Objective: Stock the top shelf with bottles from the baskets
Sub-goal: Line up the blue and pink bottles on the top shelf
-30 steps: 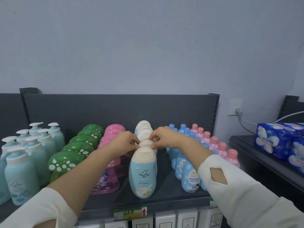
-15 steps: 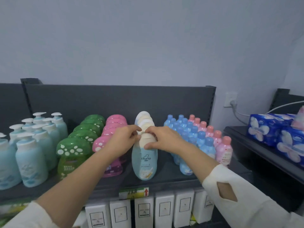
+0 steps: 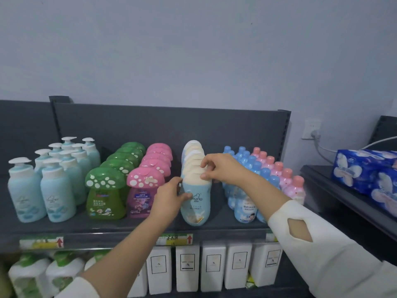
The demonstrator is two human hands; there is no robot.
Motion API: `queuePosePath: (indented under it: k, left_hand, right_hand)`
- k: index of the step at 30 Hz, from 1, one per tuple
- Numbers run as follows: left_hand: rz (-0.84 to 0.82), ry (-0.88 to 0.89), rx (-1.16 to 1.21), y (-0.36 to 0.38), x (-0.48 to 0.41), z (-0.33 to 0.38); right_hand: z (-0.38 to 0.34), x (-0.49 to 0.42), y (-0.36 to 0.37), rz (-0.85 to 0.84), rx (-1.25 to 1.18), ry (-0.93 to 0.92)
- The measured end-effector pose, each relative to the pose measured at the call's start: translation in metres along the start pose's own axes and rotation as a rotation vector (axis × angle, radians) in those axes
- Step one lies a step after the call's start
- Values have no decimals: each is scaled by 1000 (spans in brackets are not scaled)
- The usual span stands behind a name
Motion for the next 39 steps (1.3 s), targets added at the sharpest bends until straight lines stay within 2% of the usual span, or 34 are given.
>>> queuePosePath:
  k: [6,10,12,15,18,22,26,32,39]
  left_hand:
    - [-17,-11,-38,-1,2,3]
    - [-42,0,-85,-6,5,6]
    - [-34,19,-138,-15,10,10]
    - [-22,42,-242,-32,22,13]
    - [48,73,-360,-59,40,14]
    - [172,58,-550,-102,61,1]
    - [205,40,-683,-126,63,-18]
    - [126,83,-770,-142,42,-43]
    - [16,166,-817,-144,13,-56]
  right_hand:
    - [3,4,3,13,-20,-19]
    - [-4,11,2,20,150,-31]
    - [-15,16,-5,87,272,-56]
    - [-41,22,-10,203,419,-148]
    - [-75,22,3,251,492,-297]
    - [-113,14,38,177,547,-425]
    - [-133,-15,64,55,547,-376]
    - [-136,-58,96,-103,632,-206]
    - [-130,-71,97,-108,717,-183]
Point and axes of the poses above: each hand's wrist, its own x-axis away from the middle knuckle, its own y-axis out of the palm, z = x × y, the point moved 10 cm from there along -x, towards the middle knuckle, and after that the axes turned 9 degrees about -z, right-handed, at the moved point
